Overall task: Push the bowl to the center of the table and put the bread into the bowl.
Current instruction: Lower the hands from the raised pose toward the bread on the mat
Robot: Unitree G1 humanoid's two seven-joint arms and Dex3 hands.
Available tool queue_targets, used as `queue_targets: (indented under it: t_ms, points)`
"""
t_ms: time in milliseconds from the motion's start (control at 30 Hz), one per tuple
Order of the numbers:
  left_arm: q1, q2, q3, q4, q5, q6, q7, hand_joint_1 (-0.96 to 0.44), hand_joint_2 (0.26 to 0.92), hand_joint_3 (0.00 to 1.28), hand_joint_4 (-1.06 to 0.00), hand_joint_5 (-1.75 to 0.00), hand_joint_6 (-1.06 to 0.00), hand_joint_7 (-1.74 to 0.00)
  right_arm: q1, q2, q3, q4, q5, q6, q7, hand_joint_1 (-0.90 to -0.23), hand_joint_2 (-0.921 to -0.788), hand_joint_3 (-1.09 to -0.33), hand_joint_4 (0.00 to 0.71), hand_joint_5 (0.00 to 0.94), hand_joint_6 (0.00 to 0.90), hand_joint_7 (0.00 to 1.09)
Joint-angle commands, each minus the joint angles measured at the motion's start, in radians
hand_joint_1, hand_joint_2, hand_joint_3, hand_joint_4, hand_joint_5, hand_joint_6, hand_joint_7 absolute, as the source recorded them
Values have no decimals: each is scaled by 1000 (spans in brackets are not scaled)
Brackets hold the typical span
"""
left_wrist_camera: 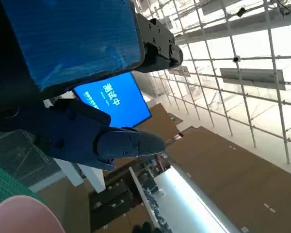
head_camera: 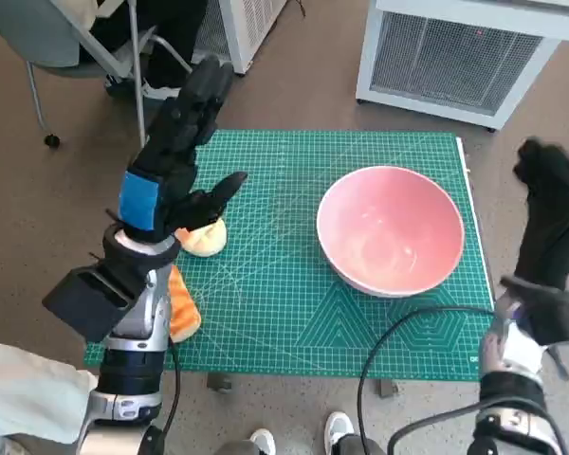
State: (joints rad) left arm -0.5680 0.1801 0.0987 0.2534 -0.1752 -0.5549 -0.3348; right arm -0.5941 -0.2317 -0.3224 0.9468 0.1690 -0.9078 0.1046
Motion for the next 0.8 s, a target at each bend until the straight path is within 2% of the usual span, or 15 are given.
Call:
queue_targets:
  t_ms: [33, 233, 567, 800]
  points:
    - [4, 9, 7, -10, -15, 9, -4, -419, 921, 256, -230, -2, -315, -36, 14, 40, 17, 67, -28, 27, -40, -450, -921, -953, 185, 35, -1, 438]
    - [5, 15, 5, -17, -15, 21, -8, -427, 921, 255, -231, -2, -317, -35, -36, 43, 23, 206, -34, 77, -36, -461, -921, -907, 204, 43, -1, 463]
    - [11, 18, 4, -24, -18, 26, -12, -424, 921, 255, -231, -1, -319, -34, -116, 58, 70, 325, -102, 178, -110, -467, -921, -873, 230, 41, 10, 466]
    - [22, 23, 10, -33, -24, 24, -18, -420, 921, 255, -233, -2, -320, -33, -174, 93, 57, 346, -89, 236, -105, -484, -921, -867, 221, 29, 16, 469]
